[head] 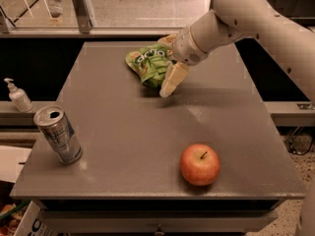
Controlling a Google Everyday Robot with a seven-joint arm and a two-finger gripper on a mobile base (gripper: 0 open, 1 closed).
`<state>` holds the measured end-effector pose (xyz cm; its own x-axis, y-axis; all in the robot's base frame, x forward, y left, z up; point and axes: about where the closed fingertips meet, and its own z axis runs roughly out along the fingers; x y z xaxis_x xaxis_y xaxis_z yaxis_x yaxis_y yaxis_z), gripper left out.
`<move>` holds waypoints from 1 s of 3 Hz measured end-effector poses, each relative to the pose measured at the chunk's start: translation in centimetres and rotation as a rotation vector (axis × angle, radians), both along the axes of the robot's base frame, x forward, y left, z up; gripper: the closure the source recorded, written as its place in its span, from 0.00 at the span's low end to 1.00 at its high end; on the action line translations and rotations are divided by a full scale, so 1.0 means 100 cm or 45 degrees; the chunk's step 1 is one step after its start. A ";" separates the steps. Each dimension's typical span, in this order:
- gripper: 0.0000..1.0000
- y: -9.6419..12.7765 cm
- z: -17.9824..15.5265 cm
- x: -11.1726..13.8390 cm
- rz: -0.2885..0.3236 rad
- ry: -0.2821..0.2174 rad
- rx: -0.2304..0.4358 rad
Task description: Move green rice chip bag near redbull can
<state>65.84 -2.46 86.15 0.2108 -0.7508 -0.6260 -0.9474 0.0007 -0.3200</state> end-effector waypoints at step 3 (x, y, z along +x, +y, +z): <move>0.42 -0.003 0.030 -0.024 -0.024 -0.028 0.022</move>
Offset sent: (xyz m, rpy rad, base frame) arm -0.0169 -0.0022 0.0362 0.0555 -0.0549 -0.0022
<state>63.46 -2.77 89.14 0.2107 -0.7437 -0.6344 -0.9399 0.0241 -0.3405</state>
